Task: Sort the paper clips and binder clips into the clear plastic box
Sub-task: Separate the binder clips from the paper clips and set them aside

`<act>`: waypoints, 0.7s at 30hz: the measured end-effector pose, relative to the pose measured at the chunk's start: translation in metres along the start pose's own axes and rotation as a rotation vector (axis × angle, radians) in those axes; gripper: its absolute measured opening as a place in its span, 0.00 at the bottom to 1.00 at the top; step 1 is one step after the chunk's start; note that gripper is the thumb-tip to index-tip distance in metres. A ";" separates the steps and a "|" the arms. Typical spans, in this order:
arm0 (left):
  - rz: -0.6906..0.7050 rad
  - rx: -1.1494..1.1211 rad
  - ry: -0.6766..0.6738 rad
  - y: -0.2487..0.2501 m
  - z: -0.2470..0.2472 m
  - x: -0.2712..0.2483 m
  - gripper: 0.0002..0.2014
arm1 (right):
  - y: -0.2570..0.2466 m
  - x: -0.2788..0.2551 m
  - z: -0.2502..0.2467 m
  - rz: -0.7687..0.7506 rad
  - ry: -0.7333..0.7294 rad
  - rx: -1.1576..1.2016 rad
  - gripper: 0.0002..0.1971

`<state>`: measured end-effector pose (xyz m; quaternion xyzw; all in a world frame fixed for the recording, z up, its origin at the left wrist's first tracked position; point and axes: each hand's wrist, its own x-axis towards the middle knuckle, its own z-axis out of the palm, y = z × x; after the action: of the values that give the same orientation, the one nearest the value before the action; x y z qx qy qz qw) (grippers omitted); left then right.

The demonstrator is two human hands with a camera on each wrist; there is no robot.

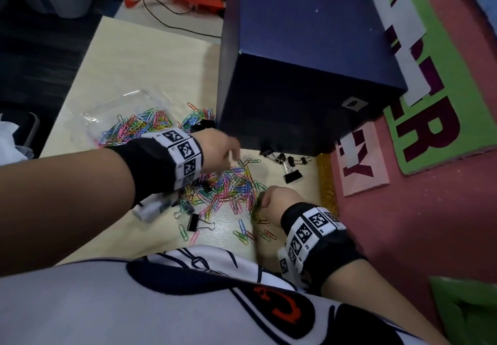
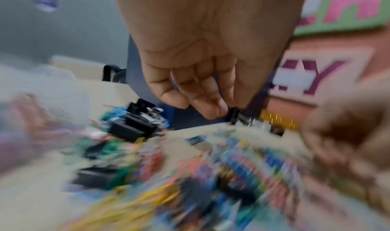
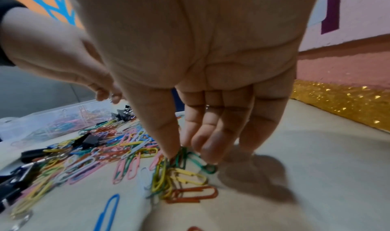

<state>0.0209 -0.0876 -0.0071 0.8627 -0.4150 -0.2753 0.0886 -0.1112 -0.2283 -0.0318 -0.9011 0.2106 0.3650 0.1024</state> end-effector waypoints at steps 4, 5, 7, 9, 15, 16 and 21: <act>-0.008 0.327 -0.253 -0.018 0.008 -0.016 0.06 | -0.015 -0.001 0.006 -0.169 0.129 0.102 0.10; -0.015 0.328 -0.262 -0.022 0.010 -0.020 0.05 | -0.020 -0.001 0.007 -0.226 0.164 0.113 0.11; -0.021 0.315 -0.244 -0.027 0.012 -0.027 0.04 | -0.033 0.001 0.007 -0.328 0.231 0.119 0.13; -0.029 0.326 -0.242 -0.030 0.016 -0.032 0.06 | -0.047 0.004 0.006 -0.415 0.265 0.101 0.16; -0.102 0.439 -0.313 -0.037 0.016 -0.049 0.25 | -0.072 0.014 0.007 -0.555 0.271 -0.143 0.22; -0.105 0.448 -0.311 -0.038 0.016 -0.051 0.28 | -0.073 0.017 0.009 -0.551 0.265 -0.179 0.22; -0.105 0.424 -0.275 -0.041 0.024 -0.055 0.26 | -0.075 0.019 0.011 -0.542 0.287 -0.123 0.22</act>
<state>0.0074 -0.0178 -0.0206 0.8367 -0.4264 -0.3008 -0.1660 -0.0719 -0.1639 -0.0511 -0.9712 -0.0473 0.2058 0.1104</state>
